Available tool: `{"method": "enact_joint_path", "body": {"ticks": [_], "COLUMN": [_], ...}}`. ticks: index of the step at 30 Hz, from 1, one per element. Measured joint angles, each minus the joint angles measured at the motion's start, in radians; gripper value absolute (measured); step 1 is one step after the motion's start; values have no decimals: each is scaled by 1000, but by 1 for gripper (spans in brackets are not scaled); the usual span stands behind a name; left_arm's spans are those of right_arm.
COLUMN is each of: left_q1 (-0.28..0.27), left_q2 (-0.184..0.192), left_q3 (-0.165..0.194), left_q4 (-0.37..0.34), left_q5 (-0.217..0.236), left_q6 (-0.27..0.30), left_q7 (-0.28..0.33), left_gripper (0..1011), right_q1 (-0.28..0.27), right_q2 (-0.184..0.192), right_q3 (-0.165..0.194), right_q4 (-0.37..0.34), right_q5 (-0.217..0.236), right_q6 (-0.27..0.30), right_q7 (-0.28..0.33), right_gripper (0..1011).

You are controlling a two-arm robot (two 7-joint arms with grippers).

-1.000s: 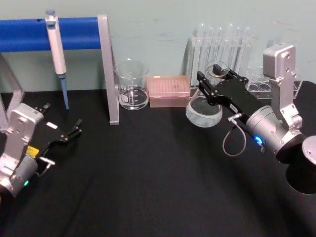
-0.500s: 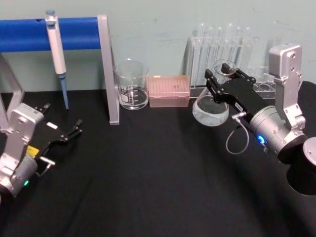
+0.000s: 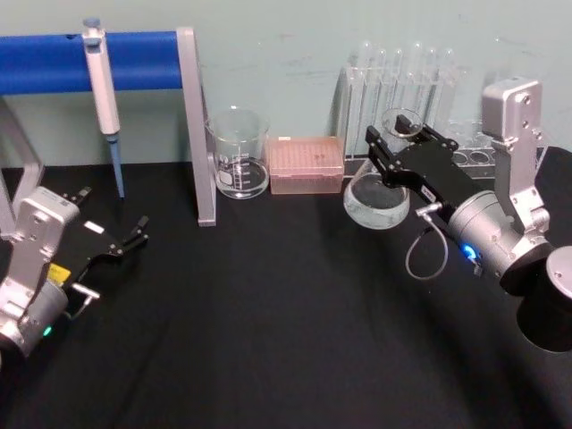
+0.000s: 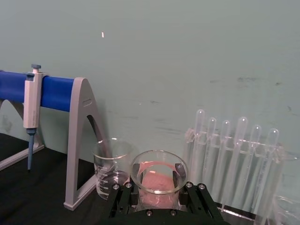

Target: Grasp the erlenmeyer flask with one hand, shake it three times, then place it back.

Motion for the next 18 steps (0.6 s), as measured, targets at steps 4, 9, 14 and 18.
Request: {"method": "enact_joint_path", "body": {"ticks": [4,9,14,18], "left_q1": [0,0,0,0], "left_q2": [0,0,0,0], "left_q3": [0,0,0,0], "left_q4": [0,0,0,0], "left_q5": [0,0,0,0], "left_q6": [0,0,0,0], "left_q7": [0,0,0,0], "left_gripper": [1001,1001,1001,1001], "right_q1": [0,1,7,14], "right_q2": [-7,-13,-15,-8], "right_q3": [1,0,-8,-20], "right_q4": [3,5,12,19], "right_q5": [-6,-9,-7,3], "right_q6": [3,4,2,-2], "right_q7": [19,51,103,144], "right_gripper": [449,449,449,449]}}
